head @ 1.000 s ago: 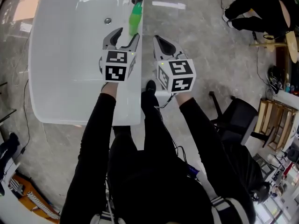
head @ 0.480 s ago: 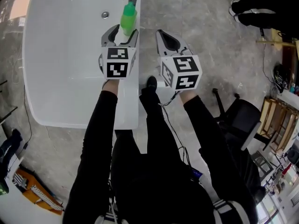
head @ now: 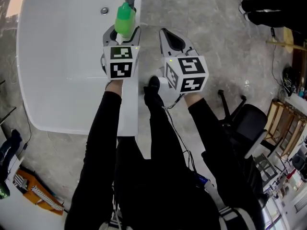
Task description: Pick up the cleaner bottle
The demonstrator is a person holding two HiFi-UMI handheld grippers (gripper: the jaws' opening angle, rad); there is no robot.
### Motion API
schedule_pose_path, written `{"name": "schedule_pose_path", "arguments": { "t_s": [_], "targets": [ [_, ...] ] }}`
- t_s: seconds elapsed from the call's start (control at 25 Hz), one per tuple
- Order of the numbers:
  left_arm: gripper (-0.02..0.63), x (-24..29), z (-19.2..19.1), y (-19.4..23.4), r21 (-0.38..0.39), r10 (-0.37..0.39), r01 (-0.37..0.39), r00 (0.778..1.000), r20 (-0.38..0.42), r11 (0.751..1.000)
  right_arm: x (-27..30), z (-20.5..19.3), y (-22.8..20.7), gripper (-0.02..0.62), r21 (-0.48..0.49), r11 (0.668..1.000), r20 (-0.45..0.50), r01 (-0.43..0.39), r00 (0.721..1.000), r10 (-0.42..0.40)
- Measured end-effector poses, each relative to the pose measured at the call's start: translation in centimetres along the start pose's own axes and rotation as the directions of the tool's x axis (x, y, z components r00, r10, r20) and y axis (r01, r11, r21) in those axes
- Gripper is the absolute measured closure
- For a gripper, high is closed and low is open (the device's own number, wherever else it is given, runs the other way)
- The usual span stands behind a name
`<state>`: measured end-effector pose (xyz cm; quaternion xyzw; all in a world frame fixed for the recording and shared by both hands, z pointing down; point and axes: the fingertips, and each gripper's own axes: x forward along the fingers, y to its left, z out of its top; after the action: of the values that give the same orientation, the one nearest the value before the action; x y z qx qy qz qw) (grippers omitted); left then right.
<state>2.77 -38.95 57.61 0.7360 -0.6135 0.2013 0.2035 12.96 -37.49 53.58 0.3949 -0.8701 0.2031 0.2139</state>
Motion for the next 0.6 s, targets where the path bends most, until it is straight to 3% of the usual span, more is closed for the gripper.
{"name": "schedule_pose_path", "arguments": {
  "t_s": [0.6],
  "targets": [
    [0.357,2.5,0.0,0.6,-0.005,0.083,-0.082,0.996,0.029,0.997,2.1,-1.0,-1.9,0.594,0.013,1.0,-0.032,-0.026,0.999,0.027]
  ]
}}
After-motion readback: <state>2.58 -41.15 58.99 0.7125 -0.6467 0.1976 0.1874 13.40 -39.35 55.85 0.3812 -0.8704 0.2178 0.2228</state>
